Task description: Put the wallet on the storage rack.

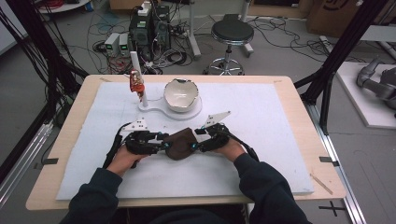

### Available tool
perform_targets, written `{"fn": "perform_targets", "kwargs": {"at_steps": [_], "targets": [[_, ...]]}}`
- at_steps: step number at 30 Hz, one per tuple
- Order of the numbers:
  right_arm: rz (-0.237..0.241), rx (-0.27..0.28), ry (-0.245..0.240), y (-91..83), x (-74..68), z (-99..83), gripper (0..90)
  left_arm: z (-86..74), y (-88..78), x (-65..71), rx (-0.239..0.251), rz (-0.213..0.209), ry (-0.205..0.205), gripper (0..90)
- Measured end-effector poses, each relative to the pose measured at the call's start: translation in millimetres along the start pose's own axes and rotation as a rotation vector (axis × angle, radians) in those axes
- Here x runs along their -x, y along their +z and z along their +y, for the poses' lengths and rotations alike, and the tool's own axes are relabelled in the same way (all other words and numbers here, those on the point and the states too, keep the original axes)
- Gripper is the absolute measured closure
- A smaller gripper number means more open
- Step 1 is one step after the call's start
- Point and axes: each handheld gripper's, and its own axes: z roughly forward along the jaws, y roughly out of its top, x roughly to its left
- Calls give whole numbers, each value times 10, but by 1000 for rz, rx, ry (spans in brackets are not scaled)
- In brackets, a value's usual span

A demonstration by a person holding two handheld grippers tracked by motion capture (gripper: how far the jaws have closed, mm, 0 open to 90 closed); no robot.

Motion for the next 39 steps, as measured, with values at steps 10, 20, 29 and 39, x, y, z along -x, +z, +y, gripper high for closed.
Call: {"fn": "perform_targets", "kwargs": {"at_steps": [10, 20, 29, 39], "targets": [[201, 39, 53, 135, 23, -3, 377, 26, -11, 42, 38, -33, 58, 601], [278, 57, 102, 14, 103, -15, 562, 43, -109, -42, 43, 97, -33, 486], [283, 94, 47, 6, 17, 34, 549, 42, -88, -18, 33, 85, -22, 593], [257, 95, 13, -90, -29, 77, 684, 90, -292, -92, 113, 170, -113, 406]]}}
